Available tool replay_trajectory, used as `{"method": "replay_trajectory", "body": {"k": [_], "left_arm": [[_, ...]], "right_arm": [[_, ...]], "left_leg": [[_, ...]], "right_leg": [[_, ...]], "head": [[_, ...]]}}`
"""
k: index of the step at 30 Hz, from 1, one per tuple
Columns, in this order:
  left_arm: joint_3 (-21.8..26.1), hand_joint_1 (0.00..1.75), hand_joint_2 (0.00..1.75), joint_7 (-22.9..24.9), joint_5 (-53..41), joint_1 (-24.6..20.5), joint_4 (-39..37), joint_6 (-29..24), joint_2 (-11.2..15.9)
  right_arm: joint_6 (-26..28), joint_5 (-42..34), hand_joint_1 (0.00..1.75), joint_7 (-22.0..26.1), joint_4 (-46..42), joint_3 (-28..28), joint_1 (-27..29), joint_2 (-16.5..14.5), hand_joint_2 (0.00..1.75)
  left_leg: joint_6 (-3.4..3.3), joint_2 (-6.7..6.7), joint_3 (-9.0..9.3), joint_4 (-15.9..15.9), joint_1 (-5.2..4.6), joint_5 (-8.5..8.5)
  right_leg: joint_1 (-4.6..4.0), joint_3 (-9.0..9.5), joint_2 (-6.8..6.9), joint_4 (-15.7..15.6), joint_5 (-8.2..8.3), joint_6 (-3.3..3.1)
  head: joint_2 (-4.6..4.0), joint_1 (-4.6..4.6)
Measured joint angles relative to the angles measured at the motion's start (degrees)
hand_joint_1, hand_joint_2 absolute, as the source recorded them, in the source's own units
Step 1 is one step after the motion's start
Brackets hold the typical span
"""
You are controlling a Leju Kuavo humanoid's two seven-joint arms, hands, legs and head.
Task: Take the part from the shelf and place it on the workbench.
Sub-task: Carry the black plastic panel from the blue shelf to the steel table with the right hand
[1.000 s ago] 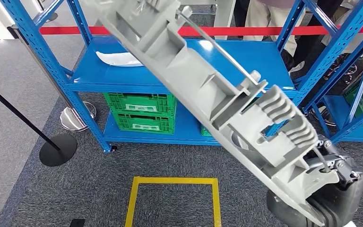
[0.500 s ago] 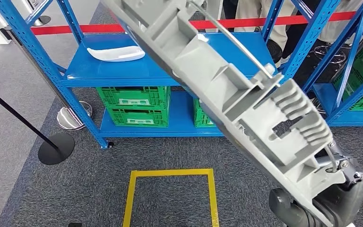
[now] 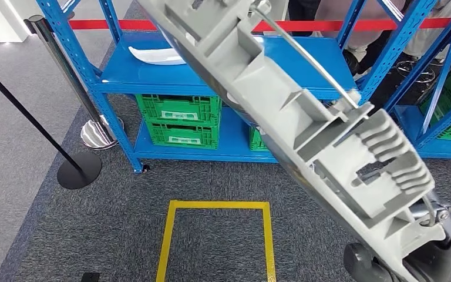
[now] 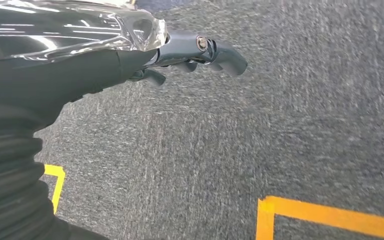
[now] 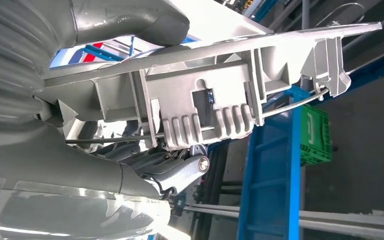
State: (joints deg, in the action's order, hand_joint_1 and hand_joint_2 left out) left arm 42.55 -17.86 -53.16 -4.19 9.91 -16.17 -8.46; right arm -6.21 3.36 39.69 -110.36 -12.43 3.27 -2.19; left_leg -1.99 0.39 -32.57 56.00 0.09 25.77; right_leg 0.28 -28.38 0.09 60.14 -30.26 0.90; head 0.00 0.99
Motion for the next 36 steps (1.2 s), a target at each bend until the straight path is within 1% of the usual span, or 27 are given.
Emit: {"method": "replay_trajectory", "body": {"k": [1, 2, 4, 5, 7, 9, 10, 11, 12, 13, 15, 16, 17, 19, 20, 22, 24, 25, 26, 27, 28, 30, 31, 32, 33, 35, 36], "left_arm": [[0.1, 0.0, 1.75, -0.1, 0.0, 0.0, 0.0, -0.1, 0.0], [0.1, 0.0, 1.75, -0.1, -0.1, 0.0, 0.0, -0.1, 0.0], [0.1, 0.0, 1.75, -0.3, -0.4, 0.0, 0.0, -0.1, 0.0], [0.1, 0.0, 1.75, -0.4, -0.6, 0.0, 0.0, -0.1, 0.0], [0.0, 0.0, 1.75, -0.4, -0.8, 0.0, 0.0, -0.1, 0.1], [0.0, 0.0, 1.75, -0.4, -0.9, 0.0, 0.0, 0.1, 0.2], [0.0, 0.0, 1.75, -0.4, -1.0, 0.0, 0.0, 0.3, 0.2], [0.0, 0.0, 1.75, -0.4, -1.2, 0.0, 0.0, 0.7, 0.2], [0.0, 0.0, 1.75, -0.5, -1.5, 0.0, 0.0, 1.1, 0.2], [-0.1, 0.0, 1.75, -0.7, -1.7, 0.0, 0.0, 1.5, 0.2], [-0.2, 0.0, 1.75, -1.1, -2.1, -0.1, 0.0, 2.1, 0.1], [-0.2, 0.0, 1.75, -1.2, -2.3, -0.1, 0.0, 2.4, 0.0], [-0.3, 0.0, 1.75, -1.2, -2.4, -0.2, 0.0, 2.6, -0.1], [-0.5, 0.0, 1.75, -0.7, -2.7, -0.2, 0.0, 2.8, -0.3], [-0.5, 0.0, 1.75, -0.4, -2.8, -0.2, 0.0, 2.9, -0.4], [-0.7, 0.0, 1.75, 0.3, -3.2, -0.2, 0.0, 2.9, -0.6], [-0.9, 0.0, 1.75, 0.7, -3.7, -0.2, 0.0, 2.9, -0.6], [-1.0, 0.0, 1.75, 0.9, -3.8, -0.1, 0.0, 2.9, -0.6], [-1.1, 0.0, 1.75, 0.9, -3.9, -0.1, 0.0, 2.9, -0.6], [-1.1, 0.0, 1.75, 1.0, -3.9, -0.1, 0.0, 2.8, -0.6], [-1.2, 0.0, 1.75, 1.0, -3.8, 0.0, 0.0, 2.8, -0.6], [-1.2, 0.0, 1.75, 0.8, -3.7, 0.0, 0.0, 2.7, -0.5], [-1.2, 0.0, 1.75, 0.6, -3.7, 0.0, 0.0, 2.6, -0.5], [-1.2, 0.0, 1.75, 0.5, -3.7, 0.0, 0.0, 2.5, -0.5], [-1.2, 0.0, 1.75, 0.3, -3.7, 0.0, 0.0, 2.5, -0.5], [-1.2, 0.0, 1.75, 0.1, -3.7, 0.0, 0.0, 2.4, -0.5], [-1.2, 0.0, 1.75, -0.1, -3.7, 0.0, 0.0, 2.5, -0.5]], "right_arm": [[0.0, 0.0, 1.75, 0.0, 0.0, 0.0, 0.0, 0.0, 1.75], [0.0, 0.0, 1.75, 0.0, 0.0, 0.0, 0.0, 0.1, 1.75], [-0.1, 0.0, 1.75, 0.0, 0.0, 0.0, 0.0, 0.2, 1.75], [-0.1, 0.0, 1.75, 0.0, 0.0, 0.1, 0.0, 0.3, 1.75], [-0.1, 0.0, 1.75, 0.0, 0.0, 0.1, 0.0, 0.3, 1.75], [0.0, 0.0, 1.75, 0.0, 0.0, 0.1, 0.2, 0.3, 1.75], [0.3, 0.0, 1.75, 0.0, 0.0, 0.1, 0.4, 0.3, 1.75], [0.7, 0.1, 1.75, 0.0, 0.0, 0.2, 0.7, 0.3, 1.75], [1.1, 0.3, 1.75, 0.0, 0.0, 0.2, 1.0, 0.3, 1.75], [1.5, 0.4, 1.75, 0.0, 0.0, 0.3, 1.3, 0.3, 1.75], [2.2, 0.5, 1.75, 0.0, 0.0, 0.4, 1.6, 0.3, 1.75], [2.3, 0.5, 1.75, 0.0, 0.0, 0.5, 1.7, 0.3, 1.75], [2.4, 0.4, 1.75, 0.0, 0.0, 0.5, 1.7, 0.3, 1.75], [2.2, 0.4, 1.75, -0.4, 0.0, 0.6, 1.6, 0.3, 1.75], [2.1, 0.3, 1.75, -0.6, 0.0, 0.6, 1.6, 0.3, 1.75], [1.9, -0.5, 1.75, -1.4, 0.0, 0.6, 1.5, 0.3, 1.75], [1.9, -1.7, 1.75, -1.8, 0.1, 0.9, 1.4, 0.3, 1.75], [1.9, -2.2, 1.75, -1.9, 0.2, 1.1, 1.4, 0.3, 1.75], [1.8, -2.6, 1.75, -1.9, 0.2, 1.3, 1.5, 0.4, 1.75], [1.8, -2.8, 1.75, -1.8, 0.3, 1.5, 1.7, 0.4, 1.75], [1.8, -3.0, 1.75, -1.7, 0.4, 1.7, 1.8, 0.4, 1.75], [1.6, -3.3, 1.75, -1.2, 0.5, 2.0, 1.8, 0.4, 1.75], [1.6, -3.3, 1.75, -1.0, 0.6, 2.2, 1.8, 0.4, 1.75], [1.6, -3.4, 1.75, -0.8, 0.6, 2.5, 1.9, 0.4, 1.75], [1.6, -3.4, 1.75, -0.6, 0.6, 2.7, 1.9, 0.4, 1.75], [1.7, -3.4, 1.75, -0.4, 0.5, 3.1, 2.1, 0.3, 1.75], [1.7, -3.5, 1.75, -0.4, 0.5, 3.2, 2.2, 0.3, 1.75]], "left_leg": [[0.31, -0.01, -0.31, 0.2, -0.04, -0.28], [0.66, 0.0, -0.54, 0.3, -0.04, -0.61], [1.41, -0.03, -0.88, 0.3, 0.04, -1.16], [1.76, -0.09, -1.18, 0.6, 0.07, -0.71], [2.37, -0.24, -2.58, 4.2, 0.2, 2.91], [2.85, -0.29, -4.76, 11.3, 0.34, 7.98], [3.0, -0.29, -5.47, 14.5, 0.41, 9.32], [3.08, -0.29, -5.45, 16.1, 0.46, 9.44], [3.1, -0.28, -4.3, 15.4, 0.52, 8.38], [3.05, -0.28, -2.07, 12.6, 0.56, 6.73], [2.84, -0.33, 3.63, 4.1, 0.52, 4.81], [2.7, -0.41, 5.48, 1.0, 0.44, 4.74], [2.49, -0.51, 6.34, -0.7, 0.31, 5.04], [1.75, -0.59, 5.86, -1.1, 0.14, 4.79], [1.19, -0.47, 5.47, -1.2, 0.18, 4.37], [0.13, -0.16, 4.42, -1.3, 0.37, 3.29], [-0.33, 0.0, 3.19, -1.3, 0.36, 2.24], [-0.36, 0.02, 2.55, -1.2, 0.34, 1.74], [-0.33, 0.03, 1.94, -1.1, 0.32, 1.3], [-0.26, 0.03, 1.41, -1.0, 0.31, 0.92], [-0.16, 0.01, 0.93, -0.9, 0.31, 0.61], [0.2, -0.05, 0.11, -0.4, 0.24, 0.15], [0.49, -0.07, -0.21, -0.1, 0.18, -0.09], [0.82, -0.08, -0.45, 0.0, 0.14, -0.35], [1.18, -0.07, -0.64, 0.1, 0.1, -0.67], [1.9, -0.1, -1.0, 0.2, 0.14, -0.98], [2.22, -0.13, -1.4, 0.8, 0.17, -0.22]], "right_leg": [[-0.12, 1.63, -0.01, -2.9, 0.12, -0.27], [-0.26, 2.17, -0.02, -4.2, -0.1, -0.46], [-0.29, 1.62, 0.0, -4.5, 0.41, -1.03], [-0.17, 1.21, 0.05, -4.6, 0.84, -1.42], [0.12, 0.2, 0.19, -4.8, 1.94, -2.16], [0.09, -1.09, 0.25, -4.7, 2.92, -2.45], [0.08, -1.78, 0.25, -4.6, 3.4, -2.43], [0.08, -2.41, 0.26, -4.5, 3.84, -2.35], [0.1, -3.01, 0.26, -4.3, 4.26, -2.22], [0.12, -3.56, 0.26, -4.1, 4.62, -2.05], [0.06, -4.47, 0.25, -3.6, 5.2, -1.56], [-0.02, -4.79, 0.25, -3.4, 5.49, -1.24], [-0.07, -5.04, 0.25, -3.3, 5.81, -0.88], [-0.02, -5.42, 0.24, -3.3, 6.54, -0.14], [0.07, -5.77, 0.22, -3.1, 6.36, 0.19], [0.17, -7.26, 0.14, 0.0, 3.27, 0.76], [0.23, -9.71, 0.11, 7.5, -2.12, 1.22], [0.23, -10.59, 0.1, 11.2, -3.88, 1.37], [0.23, -10.71, 0.1, 13.4, -4.55, 1.43], [0.24, -9.69, 0.1, 13.3, -4.03, 1.37], [0.24, -7.47, 0.11, 10.7, -2.71, 1.21], [0.19, -1.31, 0.09, 1.6, -0.41, 0.71], [0.1, 0.83, 0.06, -1.9, 0.09, 0.41], [-0.01, 1.91, 0.02, -4.0, 0.1, 0.12], [-0.14, 1.95, -0.02, -4.5, -0.05, -0.16], [-0.07, 1.09, 0.0, -4.5, 0.57, -0.91], [0.04, 0.67, 0.04, -4.5, 0.98, -1.37]], "head": [[0.0, 0.02], [0.0, -0.01], [0.0, -0.04], [0.0, -0.09], [0.0, -0.55], [0.0, -1.23], [0.0, -1.41], [0.0, -1.58], [0.0, -1.72], [0.0, -1.85], [0.0, -2.13], [0.0, -2.19], [0.0, -2.2], [0.0, -2.06], [0.0, -2.03], [0.0, -1.58], [0.0, -0.95], [0.0, -0.74], [0.0, -0.6], [0.0, -0.45], [0.0, -0.32], [0.0, -0.04], [0.0, -0.01], [0.0, 0.01], [0.0, -0.01], [0.0, -0.1], [0.0, -0.26]]}}
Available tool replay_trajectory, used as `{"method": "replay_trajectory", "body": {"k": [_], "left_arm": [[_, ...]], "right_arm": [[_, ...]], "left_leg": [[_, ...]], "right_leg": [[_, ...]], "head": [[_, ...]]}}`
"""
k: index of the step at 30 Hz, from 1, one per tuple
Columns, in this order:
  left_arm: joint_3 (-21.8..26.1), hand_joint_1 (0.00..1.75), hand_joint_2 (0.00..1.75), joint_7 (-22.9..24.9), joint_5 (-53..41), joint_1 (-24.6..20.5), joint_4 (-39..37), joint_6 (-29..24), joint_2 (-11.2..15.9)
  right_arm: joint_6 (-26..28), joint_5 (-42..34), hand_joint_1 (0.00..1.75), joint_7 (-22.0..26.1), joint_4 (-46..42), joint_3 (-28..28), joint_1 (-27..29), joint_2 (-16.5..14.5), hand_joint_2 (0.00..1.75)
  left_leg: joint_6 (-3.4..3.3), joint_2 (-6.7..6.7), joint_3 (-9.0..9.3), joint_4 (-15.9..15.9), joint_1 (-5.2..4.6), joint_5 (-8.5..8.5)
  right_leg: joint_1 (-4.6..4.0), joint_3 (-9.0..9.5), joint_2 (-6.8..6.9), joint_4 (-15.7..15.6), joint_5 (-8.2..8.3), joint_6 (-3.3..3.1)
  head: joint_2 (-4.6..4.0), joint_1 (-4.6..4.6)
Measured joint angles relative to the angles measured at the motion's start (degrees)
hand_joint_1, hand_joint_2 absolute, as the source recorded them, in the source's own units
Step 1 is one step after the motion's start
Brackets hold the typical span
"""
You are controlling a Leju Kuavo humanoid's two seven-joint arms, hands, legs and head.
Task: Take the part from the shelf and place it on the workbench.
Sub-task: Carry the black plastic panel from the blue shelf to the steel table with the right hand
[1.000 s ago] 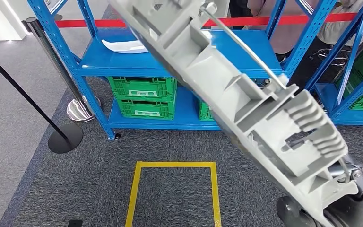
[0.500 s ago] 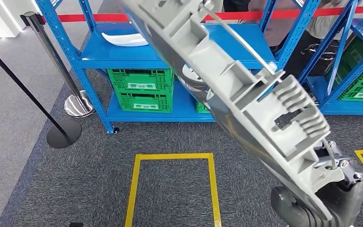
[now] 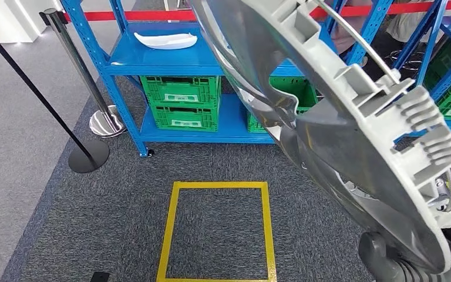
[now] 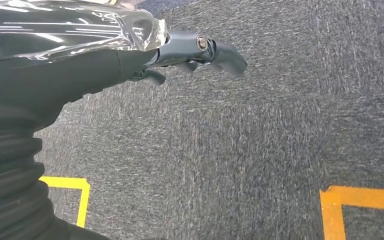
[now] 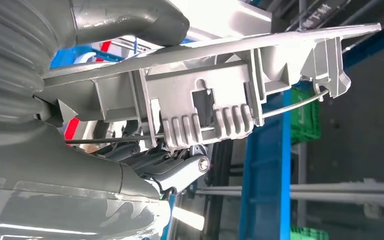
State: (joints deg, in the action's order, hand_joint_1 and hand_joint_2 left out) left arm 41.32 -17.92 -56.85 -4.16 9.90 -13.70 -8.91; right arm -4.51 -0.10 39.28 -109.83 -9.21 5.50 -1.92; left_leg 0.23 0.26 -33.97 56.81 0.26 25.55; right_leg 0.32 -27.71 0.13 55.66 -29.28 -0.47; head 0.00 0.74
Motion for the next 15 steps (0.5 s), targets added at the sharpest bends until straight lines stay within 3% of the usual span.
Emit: {"method": "replay_trajectory", "body": {"k": [2, 4, 5, 6, 7, 9, 11, 13, 15], "left_arm": [[0.0, 0.0, 1.75, -0.4, 0.0, 0.0, 0.0, 0.2, 0.0], [-0.1, 0.0, 1.75, -0.8, 0.2, -0.1, 0.0, 0.3, 0.0], [-0.1, 0.0, 1.75, -1.0, 0.3, -0.1, 0.0, 0.4, -0.1], [-0.1, 0.0, 1.75, -1.3, 0.4, -0.2, 0.0, 0.4, -0.1], [-0.1, 0.0, 1.75, -1.4, 0.5, -0.3, 0.0, 0.4, -0.2], [-0.1, 0.0, 1.75, -1.6, 0.6, -0.5, 0.1, 0.4, -0.2], [-0.1, 0.0, 1.75, -1.6, 0.6, -0.8, 0.2, 0.4, -0.3], [-0.1, 0.0, 1.75, -1.5, 0.7, -0.8, 0.2, 0.3, -0.4], [0.0, 0.0, 1.75, -1.3, 0.8, -0.7, 0.2, 0.1, -0.5]], "right_arm": [[-0.1, -0.2, 1.75, 0.0, 0.0, 0.1, 0.1, -0.3, 1.75], [-0.3, -0.6, 1.75, -0.2, 0.0, 0.3, 0.1, -0.5, 1.75], [-0.5, -0.7, 1.75, -0.4, 0.0, 0.4, 0.1, -0.6, 1.75], [-0.6, -0.8, 1.75, -0.6, 0.0, 0.5, 0.1, -0.7, 1.75], [-0.7, -0.9, 1.75, -0.7, 0.0, 0.6, 0.0, -0.8, 1.75], [-0.8, -1.0, 1.75, -0.9, 0.0, 0.7, -0.1, -0.8, 1.75], [-0.9, -1.1, 1.75, -1.0, 0.0, 0.8, -0.3, -0.8, 1.75], [-1.0, -1.1, 1.75, -1.0, 0.0, 0.9, -0.3, -0.8, 1.75], [-1.0, -1.1, 1.75, -1.0, 0.0, 0.9, -0.2, -0.8, 1.75]], "left_leg": [[0.49, -0.05, -1.76, 4.5, 0.14, 4.25], [0.79, -0.05, -4.07, 12.1, 0.24, 9.04], [0.85, -0.05, -4.57, 14.9, 0.26, 9.96], [0.85, -0.05, -4.16, 15.7, 0.27, 9.64], [0.78, -0.05, -2.61, 14.1, 0.28, 8.34], [0.48, -0.09, 2.82, 6.2, 0.25, 5.52], [0.14, -0.24, 6.94, -0.7, 0.06, 4.74], [-0.27, -0.37, 7.43, -2.3, -0.16, 4.87], [-1.21, -0.19, 6.7, -2.5, 0.03, 4.31]], "right_leg": [[0.18, -1.01, 0.11, -0.1, 0.96, -0.73], [0.12, -2.28, 0.13, 0.0, 1.91, -0.97], [0.1, -2.87, 0.13, 0.1, 2.36, -0.95], [0.08, -3.42, 0.12, 0.1, 2.77, -0.87], [0.07, -3.91, 0.12, 0.3, 3.13, -0.75], [0.02, -4.65, 0.12, 0.5, 3.68, -0.39], [-0.13, -5.19, 0.17, 0.7, 4.24, 0.19], [-0.17, -5.67, 0.21, 0.7, 4.96, 0.91], [-0.06, -6.32, 0.17, 1.2, 4.7, 1.57]], "head": [[0.0, -0.56], [0.0, -1.15], [0.0, -1.28], [0.0, -1.42], [0.0, -1.54], [0.0, -1.79], [0.0, -1.88], [0.0, -1.83], [0.0, -1.76]]}}
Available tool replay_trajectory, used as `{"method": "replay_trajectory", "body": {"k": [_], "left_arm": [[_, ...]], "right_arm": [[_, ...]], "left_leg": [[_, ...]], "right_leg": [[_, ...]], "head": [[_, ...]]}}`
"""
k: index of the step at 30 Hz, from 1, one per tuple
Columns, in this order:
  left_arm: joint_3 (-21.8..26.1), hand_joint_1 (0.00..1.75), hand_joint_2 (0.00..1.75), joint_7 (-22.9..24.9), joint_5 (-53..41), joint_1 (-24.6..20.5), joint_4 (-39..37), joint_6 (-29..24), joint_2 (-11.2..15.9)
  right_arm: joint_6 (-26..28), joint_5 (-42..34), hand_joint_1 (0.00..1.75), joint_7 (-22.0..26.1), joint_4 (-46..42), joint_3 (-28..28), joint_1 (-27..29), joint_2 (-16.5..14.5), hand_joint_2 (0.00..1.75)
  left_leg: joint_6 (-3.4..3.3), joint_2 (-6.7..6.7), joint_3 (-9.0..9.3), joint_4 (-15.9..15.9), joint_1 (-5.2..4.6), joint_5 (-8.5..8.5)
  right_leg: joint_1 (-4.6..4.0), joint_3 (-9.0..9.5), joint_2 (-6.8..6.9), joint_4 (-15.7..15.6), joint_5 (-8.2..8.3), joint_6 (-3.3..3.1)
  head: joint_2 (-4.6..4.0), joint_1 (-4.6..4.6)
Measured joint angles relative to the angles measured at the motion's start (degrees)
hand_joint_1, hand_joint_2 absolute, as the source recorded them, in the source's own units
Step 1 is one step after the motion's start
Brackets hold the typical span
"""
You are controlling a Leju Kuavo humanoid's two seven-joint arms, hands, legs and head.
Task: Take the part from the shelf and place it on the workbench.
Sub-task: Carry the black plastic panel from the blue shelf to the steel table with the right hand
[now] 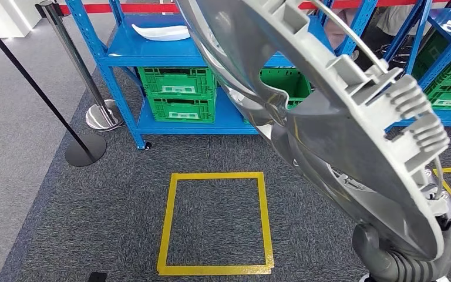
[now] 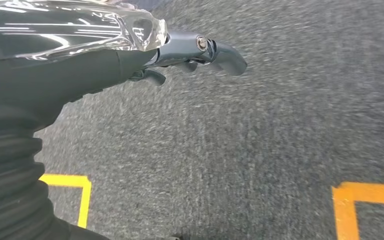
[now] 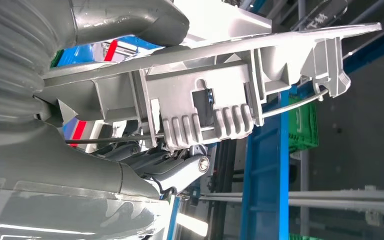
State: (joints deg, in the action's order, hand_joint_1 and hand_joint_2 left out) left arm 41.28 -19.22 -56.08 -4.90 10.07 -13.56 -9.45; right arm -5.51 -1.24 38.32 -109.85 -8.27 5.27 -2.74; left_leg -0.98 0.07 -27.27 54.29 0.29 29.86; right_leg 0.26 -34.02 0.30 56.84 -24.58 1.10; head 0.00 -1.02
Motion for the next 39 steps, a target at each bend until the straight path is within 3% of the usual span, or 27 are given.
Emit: {"method": "replay_trajectory", "body": {"k": [3, 6, 8, 9, 10, 12, 13, 14, 17, 19, 22, 23, 24, 25, 27, 29, 32, 33, 35, 37, 38, 39], "left_arm": [[0.0, 0.0, 1.75, 0.2, 0.0, 0.0, 0.0, -0.3, 0.0], [0.1, 0.0, 1.75, 0.3, 0.0, 0.1, 0.0, -0.3, 0.0], [0.2, 0.0, 1.75, 0.5, 0.0, 0.1, 0.0, -0.4, 0.0], [0.2, 0.0, 1.75, 0.7, 0.0, 0.2, 0.0, -0.5, 0.0], [0.3, 0.0, 1.75, 0.8, 0.0, 0.2, 0.0, -0.5, 0.0], [0.4, 0.0, 1.75, 0.9, 0.0, 0.3, 0.0, -0.5, 0.0], [0.4, 0.0, 1.75, 0.9, 0.0, 0.3, 0.0, -0.5, -0.1], [0.4, 0.0, 1.75, 0.9, 0.1, 0.3, 0.0, -0.5, -0.1], [0.4, 0.0, 1.75, 0.9, 0.2, 0.4, 0.0, -0.5, -0.2], [0.4, 0.0, 1.75, 0.8, 0.2, 0.4, 0.0, -0.5, -0.2], [0.4, 0.0, 1.75, 0.7, 0.3, 0.5, 0.0, -0.5, -0.3], [0.4, 0.0, 1.75, 0.7, 0.3, 0.5, 0.0, -0.5, -0.3], [0.4, 0.0, 1.75, 0.7, 0.3, 0.5, 0.0, -0.5, -0.3], [0.4, 0.0, 1.75, 0.7, 0.3, 0.5, 0.0, -0.5, -0.3], [0.4, 0.0, 1.75, 0.7, 0.2, 0.5, 0.0, -0.5, -0.3], [0.4, 0.0, 1.75, 0.7, 0.1, 0.4, 0.0, -0.5, -0.3], [0.4, 0.0, 1.75, 0.7, -0.1, 0.4, 0.0, -0.4, -0.4], [0.4, 0.0, 1.75, 0.7, -0.1, 0.4, 0.0, -0.3, -0.4], [0.5, 0.0, 1.75, 0.7, -0.2, 0.4, 0.0, -0.3, -0.5], [0.5, 0.0, 1.75, 0.7, -0.2, 0.3, 0.0, -0.3, -0.5], [0.5, 0.0, 1.75, 0.7, -0.2, 0.4, 0.0, -0.3, -0.5], [0.5, 0.0, 1.75, 0.7, -0.2, 0.4, 0.0, -0.3, -0.5]], "right_arm": [[0.0, 0.0, 1.75, 0.0, 0.0, 0.1, 0.1, 0.0, 1.75], [0.0, 0.0, 1.75, 0.0, 0.0, 0.1, 0.1, 0.0, 1.75], [0.0, 0.0, 1.75, 0.0, 0.0, 0.3, 0.3, 0.1, 1.75], [0.0, 0.0, 1.75, 0.0, 0.0, 0.4, 0.4, 0.1, 1.75], [0.0, 0.0, 1.75, 0.0, 0.0, 0.5, 0.5, 0.1, 1.75], [0.0, 0.0, 1.75, 0.0, 0.0, 0.6, 0.7, 0.1, 1.75], [0.0, 0.0, 1.75, 0.0, 0.0, 0.7, 0.7, 0.1, 1.75], [0.0, 0.0, 1.75, 0.0, -0.1, 0.7, 0.8, 0.1, 1.75], [0.0, 0.0, 1.75, 0.0, -0.1, 0.8, 0.8, 0.0, 1.75], [0.0, 0.0, 1.75, 0.0, -0.1, 0.9, 0.8, -0.1, 1.75], [0.0, 0.0, 1.75, 0.0, 0.0, 1.0, 0.8, -0.3, 1.75], [0.0, 0.0, 1.75, 0.0, 0.0, 1.0, 0.8, -0.3, 1.75], [0.0, 0.0, 1.75, 0.0, 0.0, 1.1, 0.8, -0.3, 1.75], [0.0, 0.0, 1.75, -0.1, 0.0, 1.1, 0.8, -0.3, 1.75], [0.0, 0.1, 1.75, -0.1, 0.0, 1.2, 0.8, -0.3, 1.75], [0.0, 0.2, 1.75, -0.2, 0.0, 1.3, 0.7, -0.3, 1.75], [0.1, 0.3, 1.75, -0.5, 0.0, 1.4, 0.7, -0.3, 1.75], [0.1, 0.3, 1.75, -0.5, 0.0, 1.4, 0.7, -0.3, 1.75], [0.2, 0.3, 1.75, -0.6, 0.0, 1.4, 0.7, -0.3, 1.75], [0.2, 0.3, 1.75, -0.7, 0.0, 1.4, 0.8, -0.2, 1.75], [0.2, 0.3, 1.75, -0.7, 0.0, 1.4, 0.8, -0.2, 1.75], [0.2, 0.3, 1.75, -0.7, 0.0, 1.4, 0.8, -0.2, 1.75]], "left_leg": [[-1.14, 0.29, -0.84, -0.1, 0.21, -0.88], [-1.24, 0.32, -1.16, -0.1, 0.19, -1.14], [-1.26, 0.36, -2.11, 0.1, 0.13, -1.81], [-1.23, 0.36, -2.9, 0.3, 0.1, -2.26], [-1.13, 0.34, -3.64, 0.6, 0.08, -2.67], [-0.77, 0.28, -4.76, 1.3, 0.02, -3.19], [-0.48, 0.27, -5.06, 1.5, -0.01, -3.41], [-0.15, 0.28, -5.31, 1.6, -0.01, -3.66], [0.92, 0.22, -5.79, 1.8, 0.01, -4.1], [1.46, 0.07, -6.91, 4.4, 0.08, -1.49], [1.96, 0.02, -10.34, 14.9, 0.29, 5.38], [2.03, 0.03, -10.81, 17.4, 0.3, 6.21], [2.04, 0.03, -10.35, 17.9, 0.3, 5.86], [1.97, 0.03, -8.7, 15.9, 0.3, 4.51], [1.67, 0.0, -3.3, 7.9, 0.23, 1.71], [1.33, -0.11, 0.4, 1.7, 0.02, 0.89], [0.49, -0.13, 0.27, 0.5, -0.11, 0.53], [-0.04, -0.01, -0.1, 0.4, -0.03, 0.1], [-1.0, 0.27, -1.04, 0.2, 0.16, -0.91], [-1.31, 0.36, -2.26, 0.3, 0.08, -1.85], [-1.31, 0.4, -2.92, 0.3, 0.04, -2.32], [-1.26, 0.43, -3.57, 0.4, 0.01, -2.77]], "right_leg": [[0.11, -1.38, -0.08, 3.0, -3.23, 0.54], [0.15, -2.25, -0.08, 5.5, -5.1, 0.69], [0.17, -3.71, -0.08, 11.3, -8.05, 0.93], [0.18, -3.13, -0.08, 12.7, -8.51, 0.94], [0.17, -1.24, -0.08, 11.6, -7.88, 0.82], [0.1, 4.58, -0.12, 3.5, -5.79, 0.3], [-0.02, 6.31, -0.16, 0.4, -5.39, 0.02], [-0.16, 7.0, -0.2, -1.0, -5.45, -0.21], [-0.24, 6.36, -0.19, -1.3, -4.81, -1.13], [0.06, 5.66, -0.04, -1.5, -3.99, -2.03], [0.13, 4.1, 0.05, -1.3, -2.79, -2.51], [0.12, 3.51, 0.05, -1.2, -2.44, -2.48], [0.12, 2.93, 0.05, -1.0, -2.12, -2.41], [0.12, 2.42, 0.04, -0.8, -1.86, -2.29], [0.04, 1.65, 0.02, -0.4, -1.43, -1.96], [-0.12, 1.11, 0.02, -0.1, -0.9, -1.38], [-0.04, 0.49, -0.01, 0.0, -0.11, -0.3], [0.03, 0.09, -0.08, 0.6, -0.77, 0.03], [0.16, -1.57, -0.19, 4.9, -4.6, 0.59], [0.2, -3.81, -0.2, 12.4, -9.36, 1.04], [0.21, -4.34, -0.19, 15.3, -10.45, 1.15], [0.22, -3.99, -0.19, 16.4, -10.36, 1.17]], "head": [[0.0, 0.58], [0.0, 0.88], [0.0, 1.23], [0.0, 1.47], [0.0, 1.67], [0.0, 1.99], [0.0, 2.02], [0.0, 2.05], [0.0, 2.01], [0.0, 1.57], [0.0, 0.69], [0.0, 0.56], [0.0, 0.43], [0.0, 0.3], [0.0, 0.02], [0.0, -0.08], [0.0, 0.01], [0.0, 0.12], [0.0, 0.69], [0.0, 1.3], [0.0, 1.46], [0.0, 1.57]]}}
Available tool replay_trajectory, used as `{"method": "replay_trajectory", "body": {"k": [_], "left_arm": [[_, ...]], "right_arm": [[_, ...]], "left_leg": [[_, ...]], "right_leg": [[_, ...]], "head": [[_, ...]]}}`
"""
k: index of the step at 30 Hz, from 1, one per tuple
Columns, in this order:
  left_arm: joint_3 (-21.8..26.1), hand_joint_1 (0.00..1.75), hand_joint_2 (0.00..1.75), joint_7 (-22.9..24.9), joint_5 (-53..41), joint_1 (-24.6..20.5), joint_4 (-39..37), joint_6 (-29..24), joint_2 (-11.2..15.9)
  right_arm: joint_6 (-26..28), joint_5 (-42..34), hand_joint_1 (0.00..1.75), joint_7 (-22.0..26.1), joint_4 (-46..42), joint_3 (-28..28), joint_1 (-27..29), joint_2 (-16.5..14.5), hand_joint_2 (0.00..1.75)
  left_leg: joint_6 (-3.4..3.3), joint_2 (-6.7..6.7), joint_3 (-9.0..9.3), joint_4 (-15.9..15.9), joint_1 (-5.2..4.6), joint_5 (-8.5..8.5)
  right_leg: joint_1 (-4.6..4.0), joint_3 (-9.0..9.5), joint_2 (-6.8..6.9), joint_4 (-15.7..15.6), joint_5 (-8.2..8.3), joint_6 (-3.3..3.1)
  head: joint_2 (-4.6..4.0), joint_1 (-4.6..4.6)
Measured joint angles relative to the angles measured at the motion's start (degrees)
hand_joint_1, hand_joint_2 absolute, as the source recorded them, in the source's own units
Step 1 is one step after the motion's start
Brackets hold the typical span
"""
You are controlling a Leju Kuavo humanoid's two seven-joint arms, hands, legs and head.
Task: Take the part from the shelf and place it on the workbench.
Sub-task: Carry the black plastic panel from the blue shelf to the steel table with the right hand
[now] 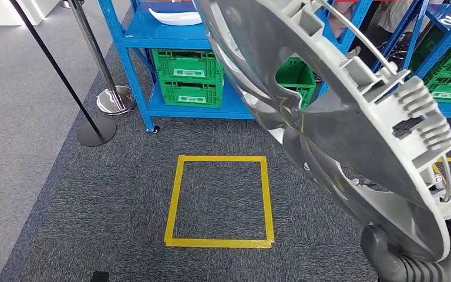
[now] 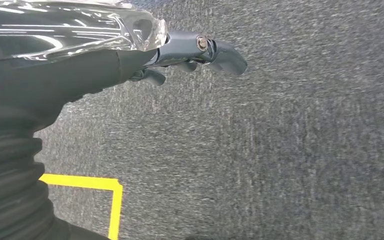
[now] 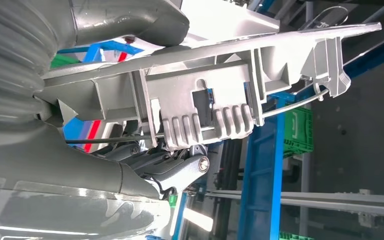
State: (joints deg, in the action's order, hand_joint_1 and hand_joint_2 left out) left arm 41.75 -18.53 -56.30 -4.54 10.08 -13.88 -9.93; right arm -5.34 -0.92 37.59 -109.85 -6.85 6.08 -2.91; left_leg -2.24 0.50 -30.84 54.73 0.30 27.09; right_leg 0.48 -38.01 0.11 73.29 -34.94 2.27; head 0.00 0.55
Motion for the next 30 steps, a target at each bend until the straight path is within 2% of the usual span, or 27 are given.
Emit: {"method": "replay_trajectory", "body": {"k": [1, 3, 4, 5, 6, 7, 9, 10, 11, 13, 14, 15, 16, 17, 19, 20, 21, 23, 25, 26, 28, 29, 30], "left_arm": [[0.0, 0.0, 1.75, 0.0, 0.0, 0.0, 0.0, 0.0, 0.0], [0.0, 0.0, 1.75, 0.0, 0.0, 0.0, 0.0, 0.0, 0.0], [0.0, 0.0, 1.75, 0.0, 0.0, 0.0, 0.0, 0.1, 0.0], [0.0, 0.0, 1.75, 0.1, 0.0, 0.0, 0.0, 0.1, 0.0], [0.1, 0.0, 1.75, 0.1, 0.0, 0.0, 0.0, 0.1, -0.1], [0.1, 0.0, 1.75, 0.1, 0.0, 0.0, 0.0, 0.1, -0.1], [0.1, 0.0, 1.75, 0.1, 0.0, 0.0, 0.0, 0.1, -0.1], [0.2, 0.0, 1.75, 0.1, 0.0, 0.0, 0.0, 0.1, -0.1], [0.2, 0.0, 1.75, 0.2, 0.0, 0.1, 0.0, 0.1, -0.1], [0.3, 0.0, 1.75, 0.2, 0.0, 0.1, 0.0, 0.1, -0.1], [0.4, 0.0, 1.75, 0.2, 0.0, 0.1, 0.0, 0.1, 0.0], [0.4, 0.0, 1.75, 0.3, 0.0, 0.1, 0.0, 0.1, 0.0], [0.5, 0.0, 1.75, 0.3, 0.1, 0.2, 0.0, 0.1, 0.0], [0.5, 0.0, 1.75, 0.3, 0.1, 0.2, 0.0, 0.1, 0.0], [0.6, 0.0, 1.75, 0.3, 0.2, 0.0, 0.0, 0.1, 0.0], [0.7, 0.0, 1.75, 0.3, 0.2, -0.1, 0.0, 0.1, 0.0], [0.7, 0.0, 1.75, 0.3, 0.2, -0.2, 0.0, 0.1, 0.0], [0.8, 0.0, 1.75, 0.3, 0.2, -0.2, 0.0, 0.1, 0.0], [0.8, 0.0, 1.75, 0.4, 0.2, -0.1, 0.0, 0.1, 0.0], [0.8, 0.0, 1.75, 0.4, 0.2, -0.1, 0.0, 0.1, 0.0], [0.9, 0.0, 1.75, 0.4, 0.2, 0.0, 0.0, 0.2, 0.0], [0.9, 0.0, 1.75, 0.4, 0.2, 0.0, 0.0, 0.2, 0.0], [0.9, 0.0, 1.75, 0.4, 0.2, 0.1, 0.0, 0.2, 0.0]], "right_arm": [[0.0, 0.0, 1.75, 0.0, 0.0, 0.0, 0.0, 0.0, 1.75], [0.1, 0.0, 1.75, 0.0, 0.0, 0.0, 0.0, 0.1, 1.75], [0.1, 0.0, 1.75, 0.0, 0.0, 0.0, -0.1, 0.1, 1.75], [0.3, 0.0, 1.75, 0.0, 0.0, 0.0, -0.1, 0.2, 1.75], [0.4, 0.0, 1.75, 0.0, 0.0, 0.0, -0.1, 0.2, 1.75], [0.7, 0.0, 1.75, 0.0, 0.0, 0.0, -0.1, 0.2, 1.75], [1.1, 0.0, 1.75, 0.1, 0.0, 0.0, -0.1, 0.2, 1.75], [1.3, 0.0, 1.75, 0.1, 0.0, 0.0, -0.1, 0.1, 1.75], [1.4, 0.0, 1.75, 0.2, 0.0, 0.0, -0.1, 0.1, 1.75], [1.6, 0.1, 1.75, 0.2, 0.0, 0.1, 0.0, 0.1, 1.75], [1.7, 0.1, 1.75, 0.2, 0.0, 0.1, 0.0, 0.1, 1.75], [1.8, 0.2, 1.75, 0.2, 0.0, 0.1, 0.1, 0.1, 1.75], [1.9, 0.5, 1.75, 0.3, 0.0, 0.1, 0.2, 0.1, 1.75], [2.0, 0.7, 1.75, 0.4, 0.0, 0.2, 0.3, 0.1, 1.75], [2.3, 1.2, 1.75, 0.6, 0.1, 0.2, 0.3, 0.1, 1.75], [2.4, 1.4, 1.75, 0.7, 0.2, 0.2, 0.3, 0.1, 1.75], [2.5, 1.5, 1.75, 0.8, 0.2, 0.2, 0.3, 0.2, 1.75], [2.7, 1.6, 1.75, 0.9, 0.3, 0.2, 0.3, 0.2, 1.75], [2.7, 1.7, 1.75, 0.9, 0.3, 0.2, 0.3, 0.2, 1.75], [2.7, 1.7, 1.75, 0.9, 0.3, 0.2, 0.3, 0.3, 1.75], [2.8, 1.7, 1.75, 1.0, 0.5, 0.2, 0.3, 0.4, 1.75], [2.9, 1.7, 1.75, 1.0, 0.6, 0.2, 0.3, 0.5, 1.75], [2.9, 1.7, 1.75, 1.0, 0.7, 0.2, 0.3, 0.5, 1.75]], "left_leg": [[0.08, 0.01, -0.65, 0.2, -0.01, -0.41], [0.36, -0.05, -1.74, 0.7, -0.02, -0.99], [0.6, -0.09, -2.21, 1.1, -0.07, -1.24], [0.92, -0.12, -2.54, 1.3, -0.11, -1.52], [1.26, -0.12, -2.79, 1.5, -0.13, -1.82], [1.64, -0.11, -2.96, 1.5, -0.15, -2.17], [2.3, -0.18, -3.31, 1.7, -0.06, -2.1], [2.62, -0.25, -3.78, 2.8, 0.0, -0.87], [2.92, -0.31, -4.6, 5.0, 0.09, 1.3], [3.42, -0.38, -6.92, 12.1, 0.24, 6.45], [3.57, -0.38, -7.82, 15.4, 0.28, 7.86], [3.64, -0.37, -8.03, 17.3, 0.3, 8.03], [3.66, -0.32, -7.16, 17.0, 0.32, 7.12], [3.64, -0.07, -5.11, 14.4, 0.33, 5.61], [3.51, 1.6, 0.47, 5.8, 0.18, 3.38], [3.27, 2.3, 2.29, 2.7, 0.04, 2.95], [2.96, 2.66, 3.11, 1.0, -0.11, 2.97], [2.07, 1.77, 2.64, 0.7, -0.21, 2.79], [1.1, 0.86, 2.11, 0.5, 0.01, 2.25], [0.64, 0.46, 1.82, 0.4, 0.11, 1.88], [0.15, -0.41, 1.1, 0.4, 0.05, 1.31], [0.08, -0.91, 0.76, 0.5, -0.03, 1.06], [0.08, -1.47, 0.45, 0.6, -0.09, 0.83]], "right_leg": [[0.01, 1.46, 0.0, -1.1, 1.15, -0.09], [0.0, 6.9, 0.0, -8.8, 3.9, -0.52], [-0.06, 9.65, -0.02, -13.1, 4.4, -0.76], [-0.17, 11.41, -0.05, -16.1, 4.41, -1.02], [-0.3, 12.19, -0.08, -17.7, 4.07, -1.25], [-0.44, 12.22, -0.11, -18.1, 4.07, -1.52], [-0.27, 11.49, -0.04, -18.1, 4.64, -2.37], [-0.14, 11.09, 0.03, -18.2, 5.05, -2.89], [0.0, 10.61, 0.1, -18.3, 5.51, -3.3], [-0.03, 9.54, 0.16, -18.2, 6.37, -3.65], [-0.04, 8.97, 0.18, -18.2, 6.78, -3.63], [-0.04, 8.41, 0.29, -18.0, 7.13, -3.59], [-0.03, 7.88, 0.47, -17.9, 7.41, -3.51], [-0.01, 7.47, 0.71, -17.7, 7.6, -3.42], [-0.15, 7.04, 1.36, -17.2, 7.81, -3.1], [-0.3, 6.96, 1.74, -17.0, 7.92, -2.84], [-0.43, 6.88, 2.17, -16.9, 8.03, -2.55], [-0.51, 6.75, 3.06, -16.9, 8.29, -1.9], [-0.4, 6.11, 2.65, -15.7, 7.25, -1.16], [-0.34, 5.21, 2.0, -13.6, 5.75, -0.85], [-0.25, 2.2, 0.78, -6.2, 1.52, -0.5], [-0.24, 0.76, 0.58, -2.5, -0.07, -0.46], [-0.24, 0.02, 0.5, -0.3, -0.69, -0.52]], "head": [[0.0, 0.12], [0.0, 0.33], [0.0, 0.39], [0.0, 0.41], [0.0, 0.43], [0.0, 0.4], [0.0, 0.37], [0.0, 0.16], [0.0, -0.11], [0.0, -0.7], [0.0, -0.89], [0.0, -1.02], [0.0, -1.18], [0.0, -1.35], [0.0, -1.81], [0.0, -1.91], [0.0, -1.96], [0.0, -1.73], [0.0, -1.44], [0.0, -1.16], [0.0, -0.52], [0.0, -0.31], [0.0, -0.17]]}}
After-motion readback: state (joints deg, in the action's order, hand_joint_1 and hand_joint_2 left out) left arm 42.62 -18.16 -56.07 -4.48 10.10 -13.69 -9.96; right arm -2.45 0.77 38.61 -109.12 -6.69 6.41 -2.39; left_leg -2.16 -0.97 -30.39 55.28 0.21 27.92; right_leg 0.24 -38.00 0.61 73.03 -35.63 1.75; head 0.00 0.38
